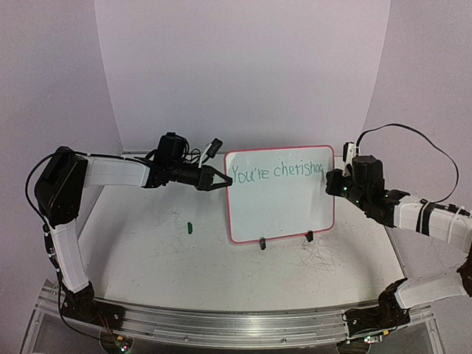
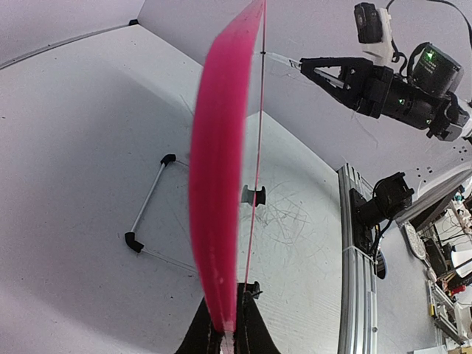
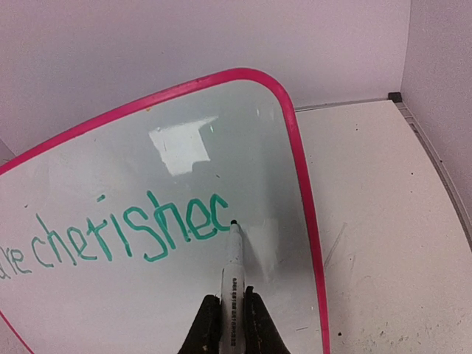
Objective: Write a sentence on the whiteboard
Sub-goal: Pick up the sentence from the whiteboard.
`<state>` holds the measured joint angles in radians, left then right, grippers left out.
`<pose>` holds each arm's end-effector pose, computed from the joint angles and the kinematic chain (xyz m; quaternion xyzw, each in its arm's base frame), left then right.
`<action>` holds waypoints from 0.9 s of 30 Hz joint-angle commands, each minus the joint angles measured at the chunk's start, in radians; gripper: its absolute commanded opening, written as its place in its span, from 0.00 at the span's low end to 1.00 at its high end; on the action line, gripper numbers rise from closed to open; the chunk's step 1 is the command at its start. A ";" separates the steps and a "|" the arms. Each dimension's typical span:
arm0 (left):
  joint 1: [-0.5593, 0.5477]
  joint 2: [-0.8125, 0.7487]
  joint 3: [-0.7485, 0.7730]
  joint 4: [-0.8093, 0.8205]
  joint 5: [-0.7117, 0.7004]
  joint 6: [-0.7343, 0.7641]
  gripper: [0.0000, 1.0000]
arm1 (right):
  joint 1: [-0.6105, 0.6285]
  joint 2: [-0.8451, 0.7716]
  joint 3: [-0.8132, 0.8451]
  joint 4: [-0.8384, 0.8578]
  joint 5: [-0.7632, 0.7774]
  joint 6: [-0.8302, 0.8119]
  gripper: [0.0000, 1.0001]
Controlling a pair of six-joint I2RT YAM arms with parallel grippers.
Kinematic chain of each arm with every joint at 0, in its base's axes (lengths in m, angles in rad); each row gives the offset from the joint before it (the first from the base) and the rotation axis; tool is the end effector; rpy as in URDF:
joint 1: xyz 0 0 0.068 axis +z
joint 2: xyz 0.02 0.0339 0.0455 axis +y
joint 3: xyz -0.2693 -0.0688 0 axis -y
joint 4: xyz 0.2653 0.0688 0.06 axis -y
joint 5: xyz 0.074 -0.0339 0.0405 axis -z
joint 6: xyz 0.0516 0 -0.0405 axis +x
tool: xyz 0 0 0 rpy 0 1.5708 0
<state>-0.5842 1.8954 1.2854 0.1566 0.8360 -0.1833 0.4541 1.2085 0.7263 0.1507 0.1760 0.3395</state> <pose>0.3587 -0.2831 0.2184 0.3652 0.7166 -0.5005 0.3203 0.2784 0.1259 0.2548 0.0045 0.8125 0.1576 0.5612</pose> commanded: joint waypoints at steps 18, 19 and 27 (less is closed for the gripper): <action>0.001 -0.030 -0.006 -0.015 -0.051 0.062 0.00 | -0.005 0.091 0.175 0.020 0.055 -0.068 0.00; 0.001 -0.030 -0.006 -0.015 -0.052 0.062 0.00 | -0.006 0.093 0.179 0.019 0.055 -0.069 0.00; 0.001 -0.030 -0.006 -0.015 -0.052 0.062 0.00 | -0.005 0.061 0.109 0.009 0.035 -0.037 0.00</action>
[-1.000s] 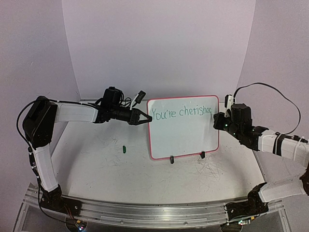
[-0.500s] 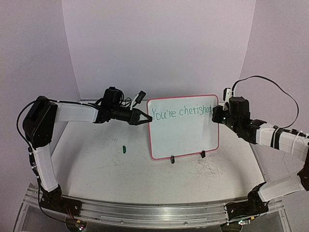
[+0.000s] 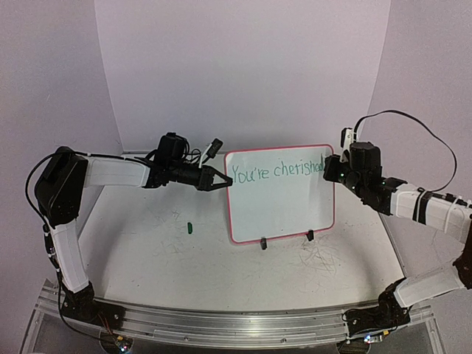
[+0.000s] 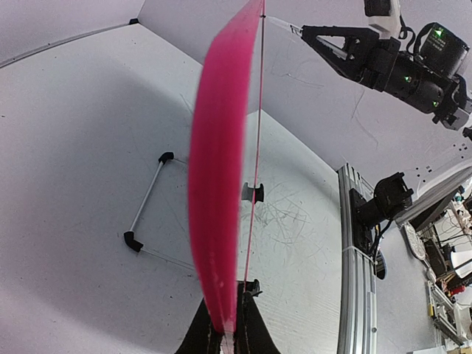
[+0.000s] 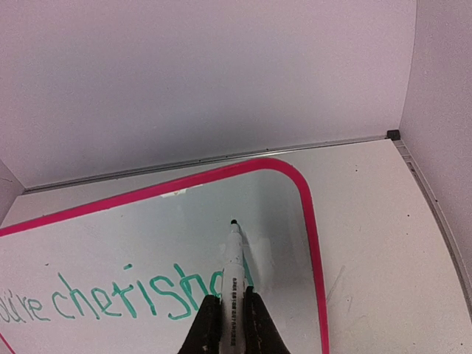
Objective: Write a sentence on the whiteboard
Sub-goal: Pick up the sentence from the whiteboard.
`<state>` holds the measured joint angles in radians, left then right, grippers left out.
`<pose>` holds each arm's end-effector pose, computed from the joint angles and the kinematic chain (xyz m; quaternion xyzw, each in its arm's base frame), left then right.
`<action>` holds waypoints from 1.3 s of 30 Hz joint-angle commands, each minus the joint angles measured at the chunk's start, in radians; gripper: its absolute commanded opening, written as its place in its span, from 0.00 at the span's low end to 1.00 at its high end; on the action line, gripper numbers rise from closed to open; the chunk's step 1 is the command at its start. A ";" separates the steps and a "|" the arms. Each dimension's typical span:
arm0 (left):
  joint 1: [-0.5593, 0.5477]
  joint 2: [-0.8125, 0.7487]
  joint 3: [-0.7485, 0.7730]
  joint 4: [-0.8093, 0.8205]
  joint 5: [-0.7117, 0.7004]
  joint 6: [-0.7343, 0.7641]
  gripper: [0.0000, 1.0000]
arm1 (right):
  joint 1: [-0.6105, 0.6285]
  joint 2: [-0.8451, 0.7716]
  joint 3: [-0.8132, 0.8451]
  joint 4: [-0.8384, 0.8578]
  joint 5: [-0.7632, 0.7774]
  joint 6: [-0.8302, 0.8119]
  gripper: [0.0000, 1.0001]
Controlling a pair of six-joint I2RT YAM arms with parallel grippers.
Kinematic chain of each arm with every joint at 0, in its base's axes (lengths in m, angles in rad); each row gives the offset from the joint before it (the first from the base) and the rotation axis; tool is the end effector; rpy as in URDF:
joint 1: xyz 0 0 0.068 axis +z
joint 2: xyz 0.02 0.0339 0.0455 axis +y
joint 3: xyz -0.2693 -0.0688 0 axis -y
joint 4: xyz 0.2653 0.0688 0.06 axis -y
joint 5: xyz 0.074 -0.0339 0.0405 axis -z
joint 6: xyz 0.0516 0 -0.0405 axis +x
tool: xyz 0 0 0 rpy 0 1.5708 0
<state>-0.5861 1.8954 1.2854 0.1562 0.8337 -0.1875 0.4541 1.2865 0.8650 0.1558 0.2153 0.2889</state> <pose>0.3583 -0.2837 0.2183 0.3638 0.7176 -0.5008 0.3192 0.3024 0.1353 0.2855 -0.0002 0.7926 0.1396 0.5935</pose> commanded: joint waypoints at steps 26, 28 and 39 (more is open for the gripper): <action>0.003 -0.030 -0.009 -0.024 -0.063 0.073 0.00 | -0.005 -0.238 -0.083 -0.091 -0.153 0.034 0.00; 0.003 -0.030 -0.007 -0.025 -0.065 0.075 0.00 | -0.004 -0.285 -0.096 -0.117 -0.175 0.019 0.00; 0.003 -0.018 0.002 -0.033 -0.069 0.069 0.00 | 0.095 -0.281 -0.091 -0.235 -0.223 0.012 0.00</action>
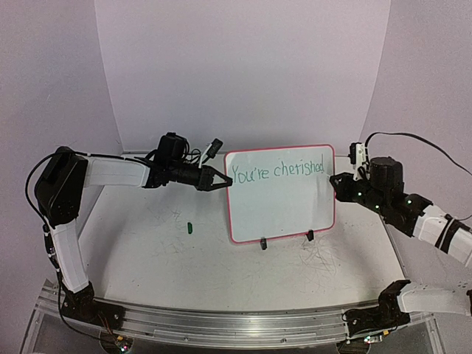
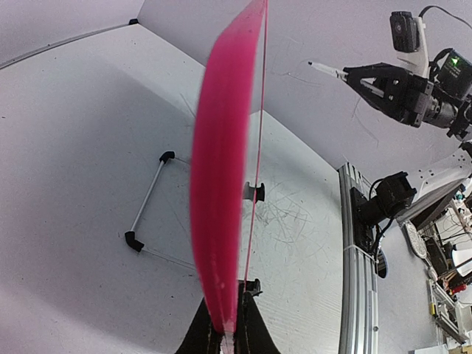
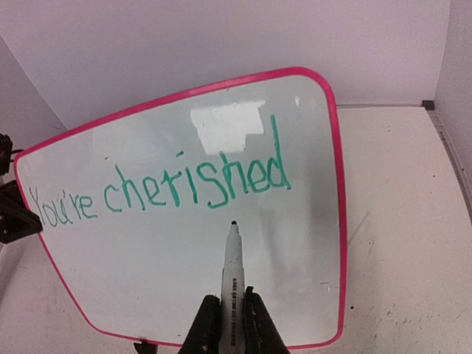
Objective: Write a sentence on the whiteboard
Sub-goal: Pick up the sentence from the whiteboard.
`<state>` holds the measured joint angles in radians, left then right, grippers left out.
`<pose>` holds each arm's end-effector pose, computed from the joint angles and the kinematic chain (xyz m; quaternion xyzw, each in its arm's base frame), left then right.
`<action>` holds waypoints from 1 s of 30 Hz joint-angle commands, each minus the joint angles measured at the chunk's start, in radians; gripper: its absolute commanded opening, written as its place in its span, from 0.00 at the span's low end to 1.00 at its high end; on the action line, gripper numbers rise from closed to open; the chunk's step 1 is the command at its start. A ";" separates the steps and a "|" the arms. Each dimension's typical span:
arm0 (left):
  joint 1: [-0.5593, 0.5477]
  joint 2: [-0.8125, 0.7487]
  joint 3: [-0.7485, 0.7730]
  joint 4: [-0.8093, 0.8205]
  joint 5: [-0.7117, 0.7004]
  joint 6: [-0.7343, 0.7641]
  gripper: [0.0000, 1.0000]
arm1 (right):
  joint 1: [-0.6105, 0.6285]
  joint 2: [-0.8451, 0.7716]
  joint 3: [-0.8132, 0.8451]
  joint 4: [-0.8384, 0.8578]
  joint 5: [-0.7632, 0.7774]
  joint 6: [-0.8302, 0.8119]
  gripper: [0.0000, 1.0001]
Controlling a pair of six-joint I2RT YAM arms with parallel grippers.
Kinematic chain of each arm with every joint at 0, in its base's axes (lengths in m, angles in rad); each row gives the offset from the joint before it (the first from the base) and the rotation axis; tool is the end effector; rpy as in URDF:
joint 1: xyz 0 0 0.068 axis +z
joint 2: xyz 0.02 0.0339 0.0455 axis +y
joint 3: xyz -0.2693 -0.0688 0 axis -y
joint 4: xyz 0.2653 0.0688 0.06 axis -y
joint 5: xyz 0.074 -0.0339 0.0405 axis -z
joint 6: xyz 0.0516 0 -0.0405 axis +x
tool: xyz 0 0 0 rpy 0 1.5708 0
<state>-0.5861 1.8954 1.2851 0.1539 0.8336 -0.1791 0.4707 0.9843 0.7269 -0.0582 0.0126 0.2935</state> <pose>0.3581 -0.2836 0.2180 0.3665 0.7168 -0.4993 0.3203 0.2340 0.1183 0.2893 -0.0679 0.8066 0.2142 0.5467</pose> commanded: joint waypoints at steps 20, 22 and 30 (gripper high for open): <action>0.003 -0.013 0.002 -0.033 -0.071 0.058 0.00 | 0.487 0.302 0.170 0.014 0.144 0.093 0.00; 0.003 -0.014 0.002 -0.033 -0.071 0.058 0.00 | 0.508 0.328 0.181 0.027 0.144 0.093 0.00; 0.003 -0.016 0.000 -0.033 -0.072 0.057 0.00 | 0.562 0.415 0.210 0.055 0.176 0.107 0.00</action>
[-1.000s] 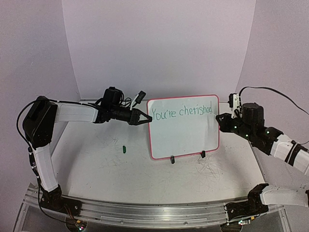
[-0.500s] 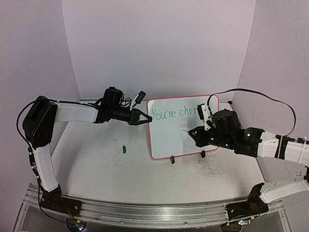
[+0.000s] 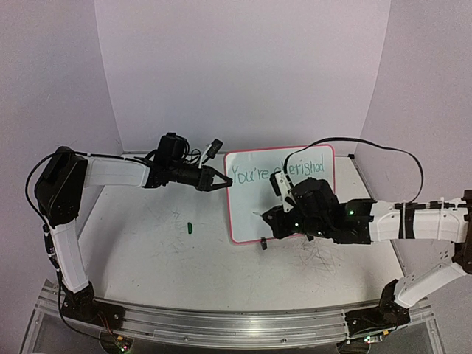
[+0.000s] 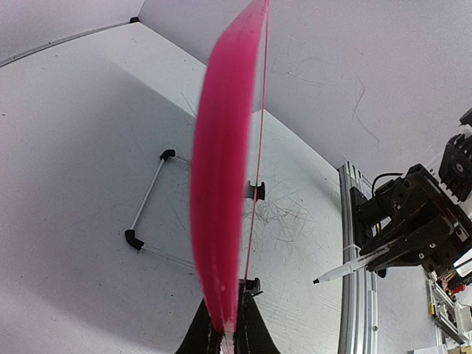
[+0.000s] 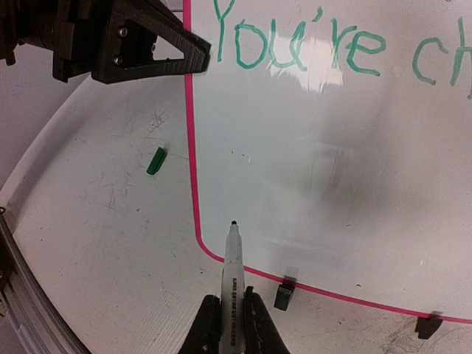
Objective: Write a sentence on the whiteboard
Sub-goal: Pick up the sentence from the whiteboard.
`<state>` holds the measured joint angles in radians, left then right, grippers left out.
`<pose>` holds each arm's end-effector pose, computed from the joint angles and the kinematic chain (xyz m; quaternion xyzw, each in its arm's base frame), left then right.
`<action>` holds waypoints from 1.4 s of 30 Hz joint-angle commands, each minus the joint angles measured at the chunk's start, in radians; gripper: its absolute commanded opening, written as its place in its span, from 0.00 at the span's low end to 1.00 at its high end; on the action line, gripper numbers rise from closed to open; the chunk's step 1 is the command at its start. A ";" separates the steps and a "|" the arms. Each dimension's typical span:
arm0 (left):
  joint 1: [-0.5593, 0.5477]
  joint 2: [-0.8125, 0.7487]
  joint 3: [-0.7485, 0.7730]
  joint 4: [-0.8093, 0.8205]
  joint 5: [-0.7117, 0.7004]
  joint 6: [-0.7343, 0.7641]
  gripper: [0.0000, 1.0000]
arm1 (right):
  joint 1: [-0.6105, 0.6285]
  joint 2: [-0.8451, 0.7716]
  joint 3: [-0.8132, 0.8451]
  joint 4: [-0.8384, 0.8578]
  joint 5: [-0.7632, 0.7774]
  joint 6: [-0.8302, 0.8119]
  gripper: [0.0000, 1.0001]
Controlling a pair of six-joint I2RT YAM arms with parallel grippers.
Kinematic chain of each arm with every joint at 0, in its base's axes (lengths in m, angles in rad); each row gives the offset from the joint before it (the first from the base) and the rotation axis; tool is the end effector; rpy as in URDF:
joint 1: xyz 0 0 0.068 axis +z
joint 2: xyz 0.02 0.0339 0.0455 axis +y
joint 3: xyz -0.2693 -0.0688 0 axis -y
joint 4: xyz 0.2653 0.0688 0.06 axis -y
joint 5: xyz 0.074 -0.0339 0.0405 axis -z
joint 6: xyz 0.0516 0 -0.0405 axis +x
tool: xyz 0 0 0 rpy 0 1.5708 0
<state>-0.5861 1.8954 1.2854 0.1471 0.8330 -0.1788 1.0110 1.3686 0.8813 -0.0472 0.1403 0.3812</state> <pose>0.3579 -0.2835 0.2174 0.3657 0.7186 -0.4987 0.3179 0.1846 0.2809 0.2424 -0.2354 0.8347 0.2701 0.4182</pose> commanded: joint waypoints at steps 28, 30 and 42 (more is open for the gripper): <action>0.000 -0.018 0.002 -0.027 -0.072 0.059 0.00 | 0.045 0.247 0.241 0.093 0.233 0.030 0.00; 0.000 -0.019 0.001 -0.026 -0.074 0.060 0.00 | 0.044 0.249 0.241 0.092 0.241 0.034 0.00; 0.000 -0.017 0.005 -0.027 -0.067 0.058 0.00 | 0.043 0.288 0.270 0.081 0.286 0.031 0.00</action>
<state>-0.5861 1.8954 1.2854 0.1467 0.8330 -0.1787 1.0527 1.6348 1.1013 0.0300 0.3813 0.4103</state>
